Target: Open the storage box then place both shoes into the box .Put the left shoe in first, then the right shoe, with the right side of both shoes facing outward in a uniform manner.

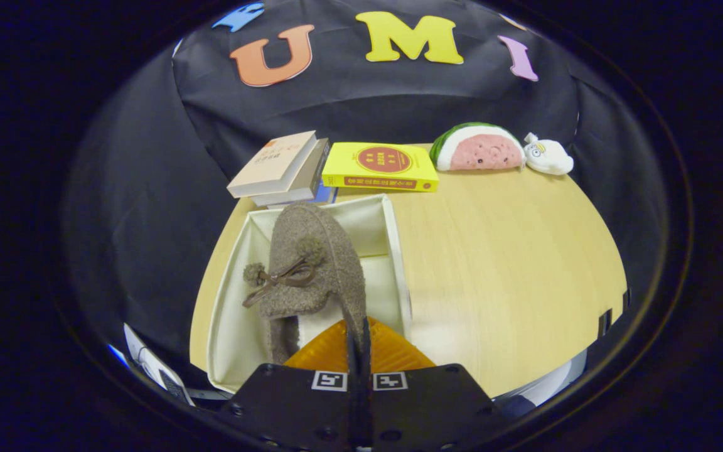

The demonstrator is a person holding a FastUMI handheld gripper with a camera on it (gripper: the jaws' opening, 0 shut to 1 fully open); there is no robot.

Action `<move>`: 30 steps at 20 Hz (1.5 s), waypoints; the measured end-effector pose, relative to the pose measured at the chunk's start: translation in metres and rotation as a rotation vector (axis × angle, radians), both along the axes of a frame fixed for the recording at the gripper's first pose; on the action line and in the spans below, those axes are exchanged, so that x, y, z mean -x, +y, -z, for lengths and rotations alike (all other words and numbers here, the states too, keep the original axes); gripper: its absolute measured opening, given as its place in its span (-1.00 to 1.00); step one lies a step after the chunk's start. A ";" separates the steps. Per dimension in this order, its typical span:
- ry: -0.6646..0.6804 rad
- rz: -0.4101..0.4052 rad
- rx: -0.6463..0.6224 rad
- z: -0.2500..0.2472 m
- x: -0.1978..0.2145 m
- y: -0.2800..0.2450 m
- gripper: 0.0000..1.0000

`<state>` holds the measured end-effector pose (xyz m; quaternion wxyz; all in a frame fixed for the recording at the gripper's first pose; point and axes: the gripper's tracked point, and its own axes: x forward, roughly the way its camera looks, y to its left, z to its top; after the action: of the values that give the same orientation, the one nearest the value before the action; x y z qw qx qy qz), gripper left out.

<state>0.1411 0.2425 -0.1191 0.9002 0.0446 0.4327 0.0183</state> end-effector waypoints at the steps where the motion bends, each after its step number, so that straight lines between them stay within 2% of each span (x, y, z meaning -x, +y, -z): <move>1: -0.007 -0.012 -0.005 -0.001 0.001 0.001 -0.98; 3: -0.015 -0.004 0.013 -0.003 0.004 -0.004 -0.76; 5: -0.039 -0.020 0.005 -0.013 0.004 -0.003 -0.76; 6: -0.054 -0.034 0.000 -0.012 0.006 -0.001 -0.68; 7: -0.071 -0.040 0.009 -0.017 0.009 -0.003 -0.49; 8: -0.091 -0.037 0.024 -0.021 0.011 -0.009 -0.45; 11: -0.152 -0.019 0.032 -0.035 0.018 -0.018 0.52; 14: -0.215 -0.017 0.045 -0.049 0.027 -0.027 0.61; 15: -0.242 -0.011 0.051 -0.054 0.031 -0.031 0.72; 19: -0.434 -0.021 0.033 -0.085 0.045 -0.038 0.93; 24: -0.641 -0.040 0.080 -0.116 0.081 -0.060 0.94; 28: -0.795 -0.034 0.092 -0.131 0.117 -0.081 0.93; 30: -0.832 -0.005 0.115 -0.130 0.138 -0.098 0.93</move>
<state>0.0034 0.1445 0.0107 0.9992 -0.0178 0.0328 0.0127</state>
